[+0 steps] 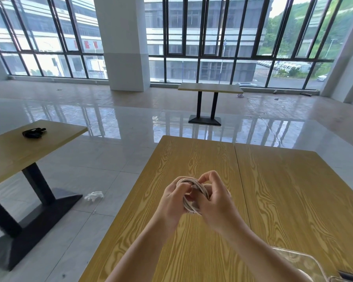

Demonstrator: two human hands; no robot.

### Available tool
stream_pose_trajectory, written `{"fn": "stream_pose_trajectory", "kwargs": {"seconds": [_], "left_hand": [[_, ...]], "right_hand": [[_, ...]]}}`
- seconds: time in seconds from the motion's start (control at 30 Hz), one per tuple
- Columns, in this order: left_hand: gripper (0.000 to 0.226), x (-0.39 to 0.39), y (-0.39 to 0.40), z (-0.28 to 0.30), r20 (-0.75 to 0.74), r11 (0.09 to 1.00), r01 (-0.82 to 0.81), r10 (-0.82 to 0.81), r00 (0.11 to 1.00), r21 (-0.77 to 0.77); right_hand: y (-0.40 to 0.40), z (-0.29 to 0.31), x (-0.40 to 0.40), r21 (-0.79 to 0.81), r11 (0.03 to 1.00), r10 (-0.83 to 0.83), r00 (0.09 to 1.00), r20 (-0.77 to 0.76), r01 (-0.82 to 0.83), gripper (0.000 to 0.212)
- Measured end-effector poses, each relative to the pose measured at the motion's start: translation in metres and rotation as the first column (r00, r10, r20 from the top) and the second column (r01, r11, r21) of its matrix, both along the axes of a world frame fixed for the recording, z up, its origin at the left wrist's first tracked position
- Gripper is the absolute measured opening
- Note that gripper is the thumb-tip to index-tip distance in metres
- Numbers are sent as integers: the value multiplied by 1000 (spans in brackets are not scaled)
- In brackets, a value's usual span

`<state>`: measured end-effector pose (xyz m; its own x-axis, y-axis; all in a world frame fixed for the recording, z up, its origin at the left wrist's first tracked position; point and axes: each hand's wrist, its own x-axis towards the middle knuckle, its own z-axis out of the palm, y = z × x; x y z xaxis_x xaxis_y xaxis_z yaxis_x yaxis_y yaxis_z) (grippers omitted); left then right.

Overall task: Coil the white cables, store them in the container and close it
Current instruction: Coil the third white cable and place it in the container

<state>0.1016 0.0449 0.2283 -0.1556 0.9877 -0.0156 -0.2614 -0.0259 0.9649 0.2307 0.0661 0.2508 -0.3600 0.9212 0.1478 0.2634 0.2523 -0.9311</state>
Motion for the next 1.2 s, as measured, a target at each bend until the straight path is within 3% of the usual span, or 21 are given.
{"fn": "stream_pose_trajectory", "kwargs": {"seconds": [0.13,0.3,0.53,0.73,0.8,0.97,1.1,1.2], "left_hand": [[20,2,-7,-3,-41,992,-122,123,992,31],[22,-2,-20,4,-20,998,-42,43,999,43],[17,-5,-25,4,-216,992,-48,21,976,-121],[21,-13,-31,-3,-492,990,-32,-42,870,-141],[18,-15,-32,-6,-434,991,-46,-14,901,-125],[19,-13,-36,-14,-116,992,-12,-2,993,-124],[31,-11,-41,-14,85,992,39,-28,996,-123],[33,-12,-41,-21,65,994,29,-22,998,-107]], "right_hand": [[2,-4,3,-2,1000,-21,997,71,21,12],[4,-6,8,-96,995,8,997,72,-1,11],[0,-15,9,-172,983,81,989,127,-59,12],[-6,-19,9,-241,963,155,981,115,-124,15],[-6,-19,9,-333,931,158,987,7,-147,21],[-8,-19,11,-592,765,79,948,-308,-256,31],[-13,-20,12,-662,674,19,904,-427,-327,26],[-14,-20,11,-673,681,-24,910,-414,-289,21]]}}
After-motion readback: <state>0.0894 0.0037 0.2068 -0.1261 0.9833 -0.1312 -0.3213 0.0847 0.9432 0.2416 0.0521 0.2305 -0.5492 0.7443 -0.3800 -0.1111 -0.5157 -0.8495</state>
